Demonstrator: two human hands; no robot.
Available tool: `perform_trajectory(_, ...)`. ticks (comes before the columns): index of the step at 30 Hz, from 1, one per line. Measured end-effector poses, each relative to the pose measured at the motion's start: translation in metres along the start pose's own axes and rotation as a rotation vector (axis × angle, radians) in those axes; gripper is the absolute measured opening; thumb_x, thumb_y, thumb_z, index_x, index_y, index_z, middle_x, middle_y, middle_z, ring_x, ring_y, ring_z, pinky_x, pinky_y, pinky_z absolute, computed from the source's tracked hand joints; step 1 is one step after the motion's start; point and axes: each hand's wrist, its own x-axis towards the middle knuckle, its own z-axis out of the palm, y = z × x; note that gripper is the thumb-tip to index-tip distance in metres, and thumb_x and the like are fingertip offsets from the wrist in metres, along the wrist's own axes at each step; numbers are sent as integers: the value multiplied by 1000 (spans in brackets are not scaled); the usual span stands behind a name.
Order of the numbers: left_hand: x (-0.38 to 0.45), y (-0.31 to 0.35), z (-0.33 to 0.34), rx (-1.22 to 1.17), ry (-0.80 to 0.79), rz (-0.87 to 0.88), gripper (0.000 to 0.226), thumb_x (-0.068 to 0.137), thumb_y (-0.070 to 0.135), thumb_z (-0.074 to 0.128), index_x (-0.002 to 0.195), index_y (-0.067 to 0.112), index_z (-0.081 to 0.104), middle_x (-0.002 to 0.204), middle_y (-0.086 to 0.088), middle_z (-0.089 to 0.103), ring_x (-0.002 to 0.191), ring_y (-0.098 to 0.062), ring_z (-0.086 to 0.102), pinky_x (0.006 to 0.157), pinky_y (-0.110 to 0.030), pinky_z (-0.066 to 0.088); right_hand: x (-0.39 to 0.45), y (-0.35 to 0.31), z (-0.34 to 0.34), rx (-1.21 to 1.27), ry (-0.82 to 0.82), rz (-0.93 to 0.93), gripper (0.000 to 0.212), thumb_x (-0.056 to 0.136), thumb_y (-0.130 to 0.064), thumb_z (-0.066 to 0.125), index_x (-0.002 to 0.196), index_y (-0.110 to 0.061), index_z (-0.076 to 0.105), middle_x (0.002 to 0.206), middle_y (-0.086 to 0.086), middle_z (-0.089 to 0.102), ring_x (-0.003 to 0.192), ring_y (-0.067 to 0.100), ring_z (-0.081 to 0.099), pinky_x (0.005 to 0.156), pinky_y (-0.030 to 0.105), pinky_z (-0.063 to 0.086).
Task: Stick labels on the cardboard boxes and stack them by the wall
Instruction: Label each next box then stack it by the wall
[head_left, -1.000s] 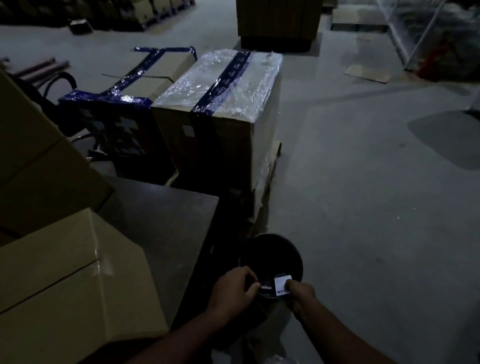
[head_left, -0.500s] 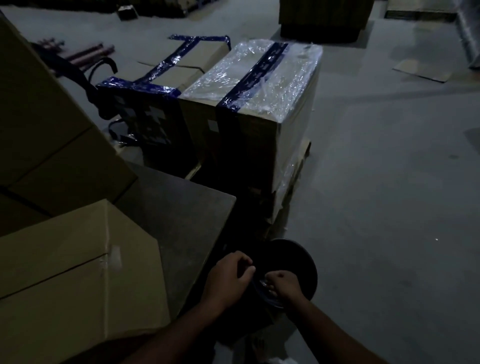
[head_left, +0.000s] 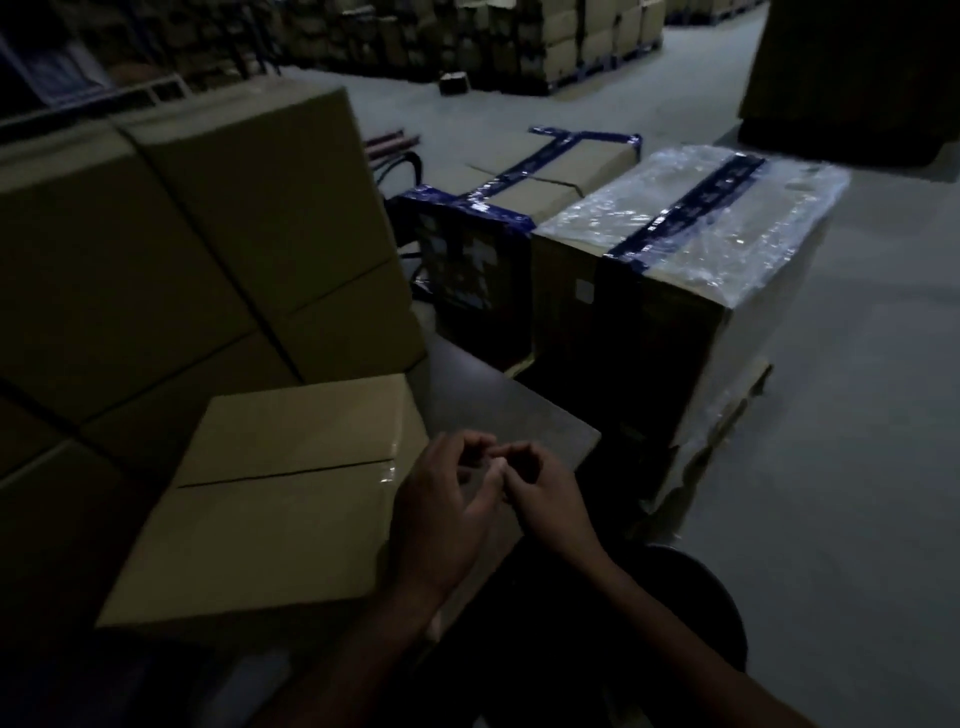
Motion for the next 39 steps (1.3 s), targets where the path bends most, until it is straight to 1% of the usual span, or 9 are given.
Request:
perform_trajectory(3,-1,-15,-35,13,107,-68,18,92,33,66,109,31,62,105,17,62,94,1,63,76,-29,58,3,-9,38,-44,-66,-62,6,87,-22,67,92,-20,64,93,0,67,86,11,64,76,31,54)
perform_trajectory(9,-8,-69,-97,199,328,-228,29,86,31,72,113,30,60,117,9,53,97,-11,59,71,-29,53,-6,-6,93,-330,-134,-101,52,79,-37,71,124,-26,47,112,-15,41,106,6,47,87,31,50)
perform_trajectory(14,-18,-129,-154,425,430,-490,75,75,42,81,136,13,49,142,-12,45,128,-33,43,104,-46,40,-23,-1,111,-282,-128,-45,53,83,-31,70,128,-22,44,118,-11,46,107,8,50,82,21,44)
perform_trajectory(19,-36,-157,-186,344,328,-682,89,71,64,75,140,15,48,138,-15,53,125,-35,50,101,-43,44,-38,8,122,-254,-126,-8,50,84,-48,62,127,-28,48,126,-6,55,109,11,55,89,40,52)
perform_trajectory(22,-50,-147,-194,247,341,-681,85,73,53,80,142,14,48,139,-12,53,125,-32,52,100,-38,43,-42,15,121,-228,-203,-49,69,74,-61,60,136,-37,40,131,-9,54,116,15,54,90,48,52)
perform_trajectory(26,-72,-118,-213,135,419,-582,84,72,41,85,142,14,48,139,-10,53,124,-28,53,98,-35,44,-59,-28,119,-153,-184,-56,68,77,-50,63,139,-37,38,135,-7,51,117,18,54,90,51,52)
perform_trajectory(30,-87,-78,-243,9,521,-415,72,76,41,81,139,22,52,134,-2,56,117,-19,56,94,-41,52,-65,-78,108,-39,-121,-97,62,87,-36,65,142,-39,35,137,-8,46,114,15,52,77,30,52)
perform_trajectory(34,-92,-26,-271,-213,683,-257,63,80,52,70,137,29,55,139,6,56,126,-14,52,103,-42,48,-78,-152,99,53,-68,-228,62,83,-33,67,139,-40,41,137,-10,40,113,14,49,72,28,50)
perform_trajectory(39,-89,34,-307,-231,870,91,54,90,34,53,141,16,51,145,12,47,123,24,38,92,6,30,-89,-233,99,226,-109,-393,69,62,-57,75,126,-40,55,133,-2,53,110,22,59,62,22,55)
